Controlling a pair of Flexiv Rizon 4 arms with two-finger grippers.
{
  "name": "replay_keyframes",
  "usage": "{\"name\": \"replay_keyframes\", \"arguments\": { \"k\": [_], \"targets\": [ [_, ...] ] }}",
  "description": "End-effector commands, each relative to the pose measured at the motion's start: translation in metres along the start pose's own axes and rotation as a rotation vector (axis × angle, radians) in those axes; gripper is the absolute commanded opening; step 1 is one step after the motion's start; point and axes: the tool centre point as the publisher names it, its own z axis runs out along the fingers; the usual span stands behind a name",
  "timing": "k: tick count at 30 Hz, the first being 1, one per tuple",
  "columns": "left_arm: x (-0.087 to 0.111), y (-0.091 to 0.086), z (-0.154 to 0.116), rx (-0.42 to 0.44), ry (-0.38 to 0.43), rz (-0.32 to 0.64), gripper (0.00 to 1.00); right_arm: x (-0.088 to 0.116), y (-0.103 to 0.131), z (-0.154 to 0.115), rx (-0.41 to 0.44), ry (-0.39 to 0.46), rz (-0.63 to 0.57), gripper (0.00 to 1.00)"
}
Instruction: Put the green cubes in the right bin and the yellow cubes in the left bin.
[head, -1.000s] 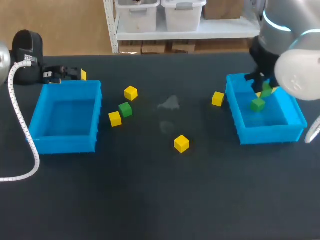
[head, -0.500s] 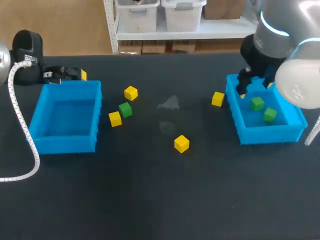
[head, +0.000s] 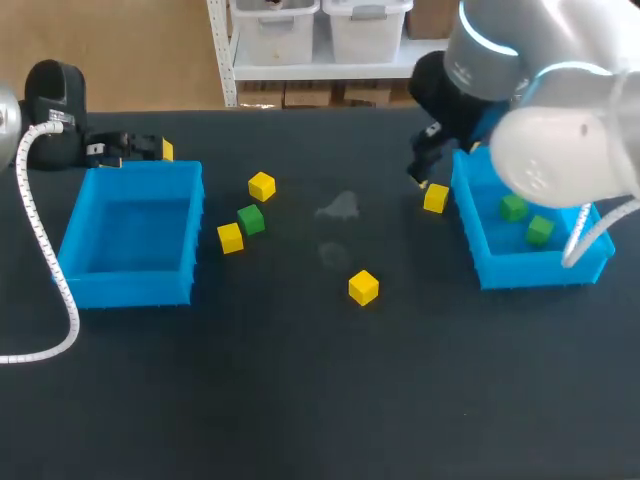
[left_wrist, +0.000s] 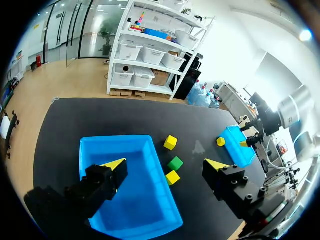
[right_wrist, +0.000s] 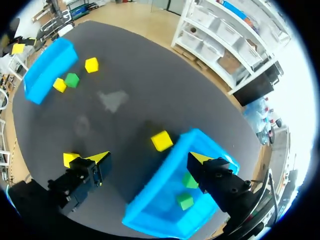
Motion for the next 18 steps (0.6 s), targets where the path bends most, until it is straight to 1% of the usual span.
{"name": "replay_keyframes", "arguments": {
  "k": [1,6,15,18],
  "targets": [
    [0.001,0.002,0.0,0.01,-0.005,0.002,1.0,-0.025,0.012,0.006,-0.02,0.027,0.0,1.0],
    [0.001,0.002,0.0,0.01,-0.005,0.002,1.0,-0.047,0.038,0.012,-0.047,0.032,-0.042,1.0],
    [0.001,0.002,0.0,0.01,-0.005,0.002,1.0,-0.079,0.086,0.02,-0.098,0.021,-0.146,1.0],
    [0.001,0.002,0.0,0.01,-0.005,0.002,1.0,-0.087,0.098,0.024,-0.102,0.002,-0.216,1.0]
  ]
}}
